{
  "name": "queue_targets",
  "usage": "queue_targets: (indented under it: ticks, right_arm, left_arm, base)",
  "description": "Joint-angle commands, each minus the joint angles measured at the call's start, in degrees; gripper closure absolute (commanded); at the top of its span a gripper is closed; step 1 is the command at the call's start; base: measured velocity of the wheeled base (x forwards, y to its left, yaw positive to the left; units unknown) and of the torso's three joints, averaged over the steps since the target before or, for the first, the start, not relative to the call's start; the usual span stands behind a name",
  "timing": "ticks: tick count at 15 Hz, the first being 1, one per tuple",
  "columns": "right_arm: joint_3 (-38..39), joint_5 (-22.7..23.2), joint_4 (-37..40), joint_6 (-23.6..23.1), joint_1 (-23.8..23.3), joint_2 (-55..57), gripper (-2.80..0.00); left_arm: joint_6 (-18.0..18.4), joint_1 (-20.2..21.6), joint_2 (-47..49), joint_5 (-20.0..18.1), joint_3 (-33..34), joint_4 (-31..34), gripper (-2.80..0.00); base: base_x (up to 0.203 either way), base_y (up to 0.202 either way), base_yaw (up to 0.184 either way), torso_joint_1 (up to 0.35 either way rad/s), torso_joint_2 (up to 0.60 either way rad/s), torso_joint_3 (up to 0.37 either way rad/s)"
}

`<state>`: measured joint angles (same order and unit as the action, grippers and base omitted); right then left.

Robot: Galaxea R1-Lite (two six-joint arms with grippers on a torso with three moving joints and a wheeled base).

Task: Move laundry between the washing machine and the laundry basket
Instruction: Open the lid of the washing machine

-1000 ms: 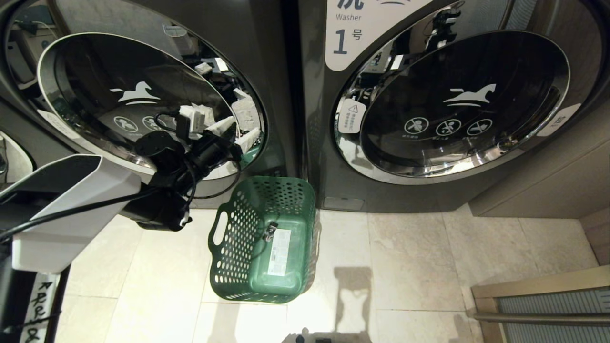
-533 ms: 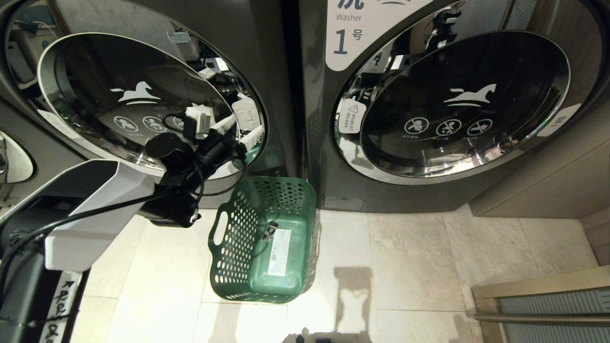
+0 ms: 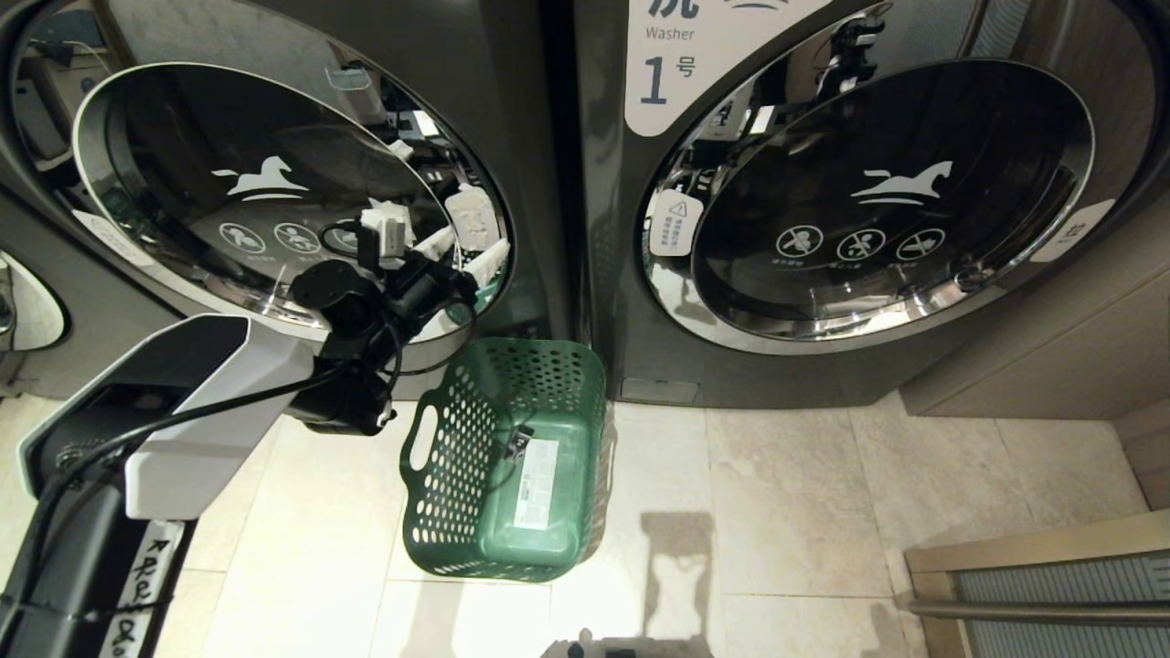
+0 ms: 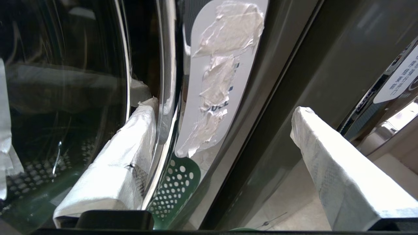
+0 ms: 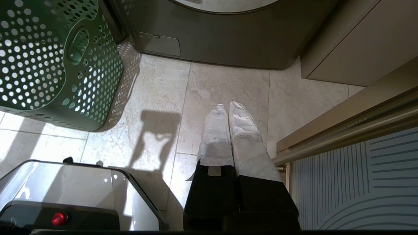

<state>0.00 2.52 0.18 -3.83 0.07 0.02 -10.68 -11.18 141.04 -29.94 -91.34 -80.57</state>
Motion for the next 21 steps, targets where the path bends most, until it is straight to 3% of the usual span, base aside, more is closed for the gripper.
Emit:
queue_targets:
  ticks: [1,10,16,19,21]
  right_arm:
    - [0.0,0.0,0.0,0.0,0.0,0.1,0.00]
    - [0.0,0.0,0.0,0.0,0.0,0.1,0.00]
    - [0.0,0.0,0.0,0.0,0.0,0.1,0.00]
    - [0.0,0.0,0.0,0.0,0.0,0.1,0.00]
    - [0.0,0.0,0.0,0.0,0.0,0.1,0.00]
  left_arm:
    - [-0.4,0.4,0.7,-1.3,-0.3,-0.5,-2.80]
    - [-0.4,3.1,0.7,-15.3,0.0,-3.0,-2.80]
    - [-0.4,2.9,0.8,-22.4,-0.3,-3.3,-2.80]
    - [-0.4,2.8,0.8,-23.5,-0.2,-3.3,-2.80]
    - [-0.2,2.8,0.8,-27.9,-0.2,-3.4,-2.80]
  base:
    - [0.000,0.000,0.000,0.000,0.00,0.000]
    - [0.000,0.000,0.000,0.000,0.00,0.000]
    - [0.000,0.000,0.000,0.000,0.00,0.000]
    - [0.000,0.000,0.000,0.000,0.00,0.000]
    - [0.000,0.000,0.000,0.000,0.00,0.000]
